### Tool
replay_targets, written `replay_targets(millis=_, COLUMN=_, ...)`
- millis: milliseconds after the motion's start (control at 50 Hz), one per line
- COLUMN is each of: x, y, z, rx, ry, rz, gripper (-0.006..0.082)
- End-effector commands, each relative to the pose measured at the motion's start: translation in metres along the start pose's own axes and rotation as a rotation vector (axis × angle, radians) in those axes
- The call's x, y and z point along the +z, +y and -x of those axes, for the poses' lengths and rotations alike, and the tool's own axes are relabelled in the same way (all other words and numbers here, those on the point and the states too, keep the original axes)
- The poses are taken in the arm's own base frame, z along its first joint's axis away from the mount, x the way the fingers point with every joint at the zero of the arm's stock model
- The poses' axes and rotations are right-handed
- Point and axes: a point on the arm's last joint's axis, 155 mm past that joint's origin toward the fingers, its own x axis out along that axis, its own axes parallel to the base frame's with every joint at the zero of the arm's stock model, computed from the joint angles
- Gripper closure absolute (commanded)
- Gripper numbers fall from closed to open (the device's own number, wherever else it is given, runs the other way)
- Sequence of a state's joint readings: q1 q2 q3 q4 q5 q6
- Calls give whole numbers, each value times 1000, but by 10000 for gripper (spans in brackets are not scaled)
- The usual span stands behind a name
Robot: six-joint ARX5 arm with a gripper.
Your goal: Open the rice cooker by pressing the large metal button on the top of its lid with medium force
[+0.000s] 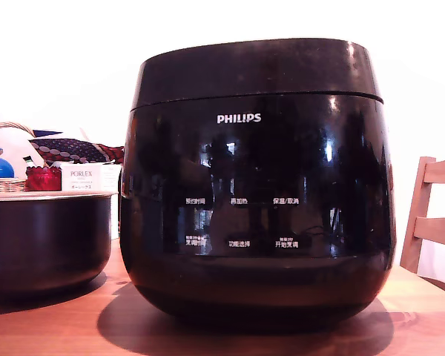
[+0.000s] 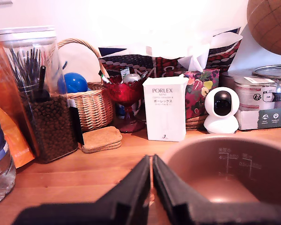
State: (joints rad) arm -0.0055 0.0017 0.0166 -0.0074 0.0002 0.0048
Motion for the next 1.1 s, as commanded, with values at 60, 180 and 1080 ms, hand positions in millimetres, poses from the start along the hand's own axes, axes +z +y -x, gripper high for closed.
replay_targets(millis=60, x=-3, y=7, z=-1, rx=-7, ry=-32, rz=38, gripper=786)
replay_targets(millis=180, x=-3, y=4, z=-1, rx=-22, ry=-30, rz=42, gripper=786)
replay_targets(millis=1080, x=102, y=-124, z=61, rx=-722, ry=-112, rz=310, gripper=786)
